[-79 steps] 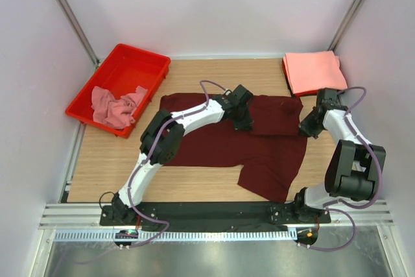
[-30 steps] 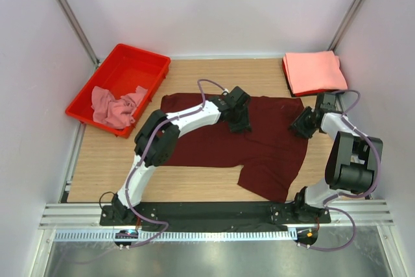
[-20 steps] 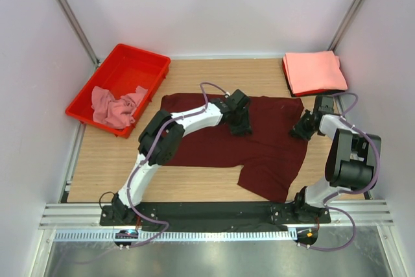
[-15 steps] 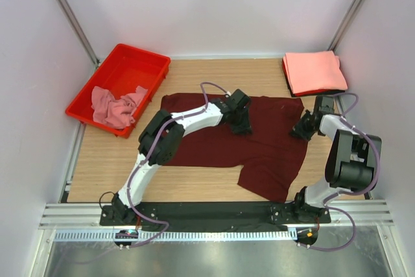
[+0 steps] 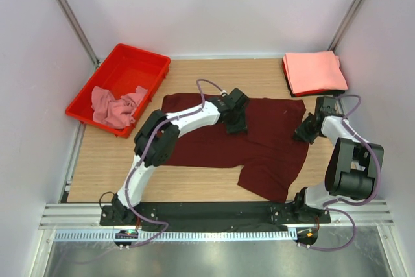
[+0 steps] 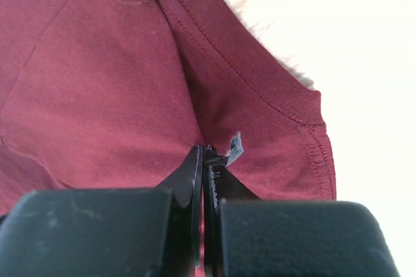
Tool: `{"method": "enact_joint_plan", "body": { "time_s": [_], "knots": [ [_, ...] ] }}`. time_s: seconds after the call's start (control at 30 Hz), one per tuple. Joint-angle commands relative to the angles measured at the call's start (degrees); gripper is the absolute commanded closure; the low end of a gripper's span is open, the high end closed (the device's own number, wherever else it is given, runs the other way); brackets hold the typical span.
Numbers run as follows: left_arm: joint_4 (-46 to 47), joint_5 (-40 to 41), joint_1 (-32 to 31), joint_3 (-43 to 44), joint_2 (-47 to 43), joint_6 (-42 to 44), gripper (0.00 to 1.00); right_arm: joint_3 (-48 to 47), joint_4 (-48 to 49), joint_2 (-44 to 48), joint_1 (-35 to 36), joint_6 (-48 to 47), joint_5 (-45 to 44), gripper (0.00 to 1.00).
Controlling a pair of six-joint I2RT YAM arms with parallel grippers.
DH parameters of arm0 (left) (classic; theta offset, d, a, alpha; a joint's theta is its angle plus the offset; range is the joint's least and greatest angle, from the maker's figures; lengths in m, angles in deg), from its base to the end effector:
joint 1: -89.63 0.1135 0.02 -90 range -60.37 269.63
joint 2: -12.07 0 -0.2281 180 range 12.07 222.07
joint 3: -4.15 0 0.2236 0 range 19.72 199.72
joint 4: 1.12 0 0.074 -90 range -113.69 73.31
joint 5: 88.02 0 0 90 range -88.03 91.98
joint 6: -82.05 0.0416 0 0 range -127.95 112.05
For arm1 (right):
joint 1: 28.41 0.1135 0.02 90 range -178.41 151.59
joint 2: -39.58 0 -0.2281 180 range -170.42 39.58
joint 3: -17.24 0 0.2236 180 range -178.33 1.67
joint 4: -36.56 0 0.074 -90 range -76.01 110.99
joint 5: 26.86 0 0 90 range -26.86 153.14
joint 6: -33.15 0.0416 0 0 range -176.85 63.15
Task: Fold and stack the t-shirts
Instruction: Fold the tshirt
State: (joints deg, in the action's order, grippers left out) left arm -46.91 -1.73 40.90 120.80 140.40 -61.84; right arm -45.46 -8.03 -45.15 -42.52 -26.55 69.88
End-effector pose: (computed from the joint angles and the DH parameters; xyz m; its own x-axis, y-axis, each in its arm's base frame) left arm 0.2899 -0.3344 0.1498 -0.9522 -0.1372 -0.2728 0.0063 0.8845 -0.4666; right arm 0.2457 -0.0567 0.1509 -0.6692 0.6849 -0.2883 0.6192 0.7285 0.2932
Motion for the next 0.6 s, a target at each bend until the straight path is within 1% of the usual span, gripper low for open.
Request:
{"method": "enact_joint_plan", "body": {
  "time_s": [0.0, 0.07, 0.1, 0.13, 0.17, 0.2, 0.23, 0.3, 0.37, 0.43, 0.47, 0.5, 0.57],
  "knots": [
    [-4.0, 3.4, 2.4, -0.8, -7.4, 2.8, 0.58, 0.0, -1.4, 0.8, -0.3, 1.2, -2.0, 0.99],
    [-5.7, 5.5, 4.1, -1.0, -9.1, 3.9, 0.57, -0.8, -2.3, 0.6, -0.3, 1.2, -2.3, 0.89],
    [-6.2, 6.1, 6.1, -1.1, -9.7, 4.4, 0.57, -2.2, -3.2, 0.6, -0.3, 1.2, -3.0, 0.82],
    [-6.4, 6.8, 7.5, -1.2, -10.5, 5.9, 0.57, -3.1, -3.7, 0.7, -0.3, 1.1, -3.5, 0.71],
    [-7.7, 7.0, 8.9, -1.4, -10.7, 6.5, 0.57, -4.1, -3.9, 0.7, -0.5, 0.8, -3.9, 0.68],
    [-8.4, 7.0, 10.4, -1.3, -10.9, 7.1, 0.57, -6.2, -3.9, 0.6, -0.7, 0.5, -4.0, 0.66],
    [-9.0, 6.7, 14.0, -1.4, -11.3, 8.2, 0.57, -7.3, -3.7, 0.1, -0.9, 0.0, -3.5, 0.62],
    [-9.0, 6.4, 17.2, -1.8, -11.4, 9.4, 0.57, -9.7, -2.1, -0.8, -2.1, -2.1, -1.8, 0.6],
    [-8.5, 6.0, 21.2, -1.4, -10.7, 12.0, 0.56, -10.8, 1.8, -2.6, -2.6, -3.3, 1.1, 0.54],
    [-8.9, 6.3, 23.1, 0.9, -9.6, 13.4, 0.56, -12.5, 5.6, -4.2, -3.1, -3.7, 2.7, 0.47],
    [-9.7, 6.5, 24.8, 1.7, -8.2, 14.2, 0.56, -12.9, 6.8, -6.3, -3.4, -3.4, 4.0, 0.45],
    [-10.3, 6.5, 25.4, 3.8, -7.5, 14.5, 0.56, -14.1, 9.0, -7.2, -3.7, -2.7, 4.8, 0.44],
    [-11.2, 6.5, 27.4, 5.0, -5.6, 14.9, 0.55, -15.7, 10.5, -9.6, -4.0, -2.0, 5.7, 0.44]
  ]
}}
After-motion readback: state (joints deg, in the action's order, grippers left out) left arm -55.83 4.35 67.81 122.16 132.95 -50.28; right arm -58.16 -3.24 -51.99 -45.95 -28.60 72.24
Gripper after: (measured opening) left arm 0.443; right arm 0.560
